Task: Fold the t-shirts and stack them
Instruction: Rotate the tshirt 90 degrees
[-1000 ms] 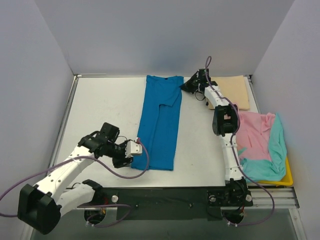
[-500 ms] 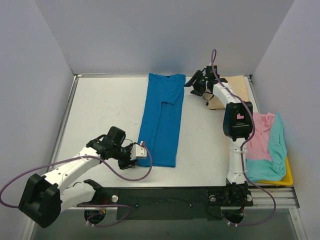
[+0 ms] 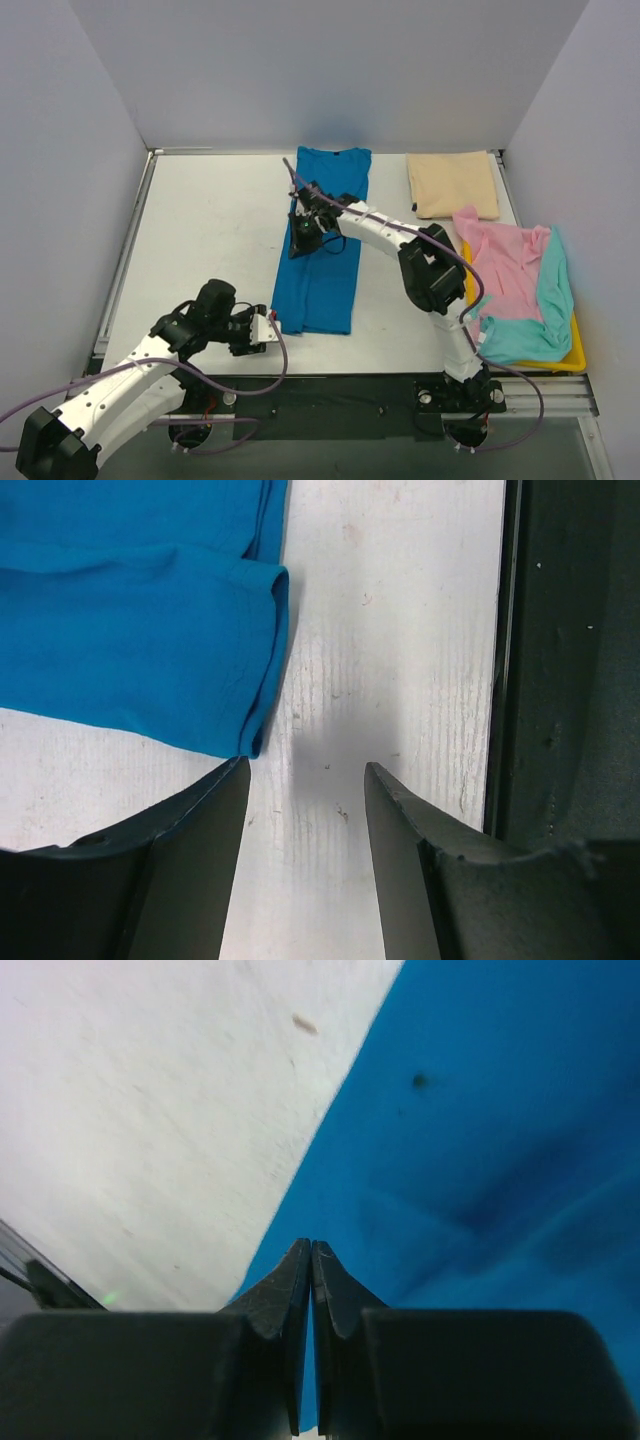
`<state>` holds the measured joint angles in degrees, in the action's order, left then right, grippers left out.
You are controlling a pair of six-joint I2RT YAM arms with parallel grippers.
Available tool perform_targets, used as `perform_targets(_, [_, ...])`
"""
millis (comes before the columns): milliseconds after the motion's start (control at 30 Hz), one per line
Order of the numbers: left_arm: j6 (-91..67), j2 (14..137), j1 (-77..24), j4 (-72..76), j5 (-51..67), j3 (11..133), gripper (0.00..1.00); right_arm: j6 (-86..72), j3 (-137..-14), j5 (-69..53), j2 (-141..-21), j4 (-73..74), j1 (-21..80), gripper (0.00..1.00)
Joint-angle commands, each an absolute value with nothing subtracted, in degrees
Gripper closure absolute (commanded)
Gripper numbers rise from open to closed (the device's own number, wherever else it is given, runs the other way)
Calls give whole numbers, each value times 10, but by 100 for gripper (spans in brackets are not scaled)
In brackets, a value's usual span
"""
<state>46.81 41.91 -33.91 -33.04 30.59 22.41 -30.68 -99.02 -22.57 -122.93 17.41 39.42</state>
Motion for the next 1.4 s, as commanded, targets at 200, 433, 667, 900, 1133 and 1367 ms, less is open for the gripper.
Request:
perform_targets(200, [452,419,-352,-276,303,215,40,-265,-941,-170,-1251,281,392,100])
perform_targets(433, [451,419,-352,-263,301,208,40,-272,-898,-138,-1194,278,394,100])
perform_targets(667, [468,438,-354,-226,321,201,34,-281,-858,-137,-1154,279,394,100])
perform_targets(900, [461,478,-354,-171,345,203,32,-292,-813,-111,-1122,294,386,100])
perform_targets(1133, [444,496,-364,-127,358,191,30,-277,-779,-120,-1136,297,374,100])
perform_targets(1367, [420,566,-392,-97,355,232,27,-269,-795,-144,-1060,332,380,100])
